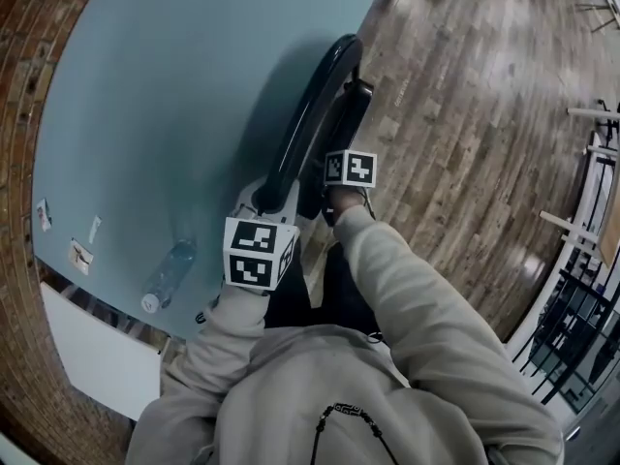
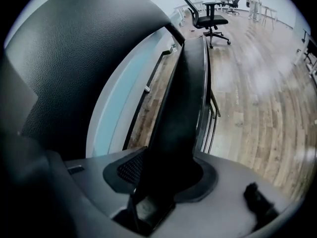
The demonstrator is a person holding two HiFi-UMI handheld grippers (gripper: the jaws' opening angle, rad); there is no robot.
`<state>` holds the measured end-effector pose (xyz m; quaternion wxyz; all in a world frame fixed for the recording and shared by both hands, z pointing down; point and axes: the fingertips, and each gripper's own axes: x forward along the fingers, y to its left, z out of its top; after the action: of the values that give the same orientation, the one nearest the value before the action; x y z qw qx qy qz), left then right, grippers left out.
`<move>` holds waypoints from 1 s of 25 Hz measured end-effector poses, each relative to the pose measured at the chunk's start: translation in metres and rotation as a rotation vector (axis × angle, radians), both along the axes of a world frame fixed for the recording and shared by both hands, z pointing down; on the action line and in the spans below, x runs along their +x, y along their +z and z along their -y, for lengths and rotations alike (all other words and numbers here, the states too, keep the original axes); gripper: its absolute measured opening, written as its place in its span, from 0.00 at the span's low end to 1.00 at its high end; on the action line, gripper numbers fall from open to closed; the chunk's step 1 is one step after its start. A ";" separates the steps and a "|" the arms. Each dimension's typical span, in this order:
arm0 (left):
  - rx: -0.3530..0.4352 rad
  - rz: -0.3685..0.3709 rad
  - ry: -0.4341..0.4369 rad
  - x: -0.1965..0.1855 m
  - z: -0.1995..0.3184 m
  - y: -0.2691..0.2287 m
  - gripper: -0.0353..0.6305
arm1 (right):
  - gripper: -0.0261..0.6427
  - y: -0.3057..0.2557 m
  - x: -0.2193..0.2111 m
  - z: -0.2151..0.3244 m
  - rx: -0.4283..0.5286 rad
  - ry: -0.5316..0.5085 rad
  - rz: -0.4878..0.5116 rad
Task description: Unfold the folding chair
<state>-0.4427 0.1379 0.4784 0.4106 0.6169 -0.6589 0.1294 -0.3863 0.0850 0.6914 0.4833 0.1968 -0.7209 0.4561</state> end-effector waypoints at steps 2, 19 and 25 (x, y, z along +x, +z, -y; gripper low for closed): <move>0.011 -0.004 -0.005 0.006 0.003 -0.002 0.15 | 0.29 -0.001 0.012 0.003 -0.019 -0.018 0.001; -0.120 -0.176 -0.025 0.106 -0.014 0.070 0.17 | 0.29 0.029 0.265 0.092 -0.243 -0.208 0.223; -0.108 -0.197 0.000 0.142 0.016 0.082 0.17 | 0.29 0.050 0.344 0.131 -0.272 -0.143 0.394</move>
<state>-0.3006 0.1215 0.5602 0.5062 0.6036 -0.6073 0.1034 -0.0418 -0.0457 0.7415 0.3863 -0.0144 -0.7452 0.5434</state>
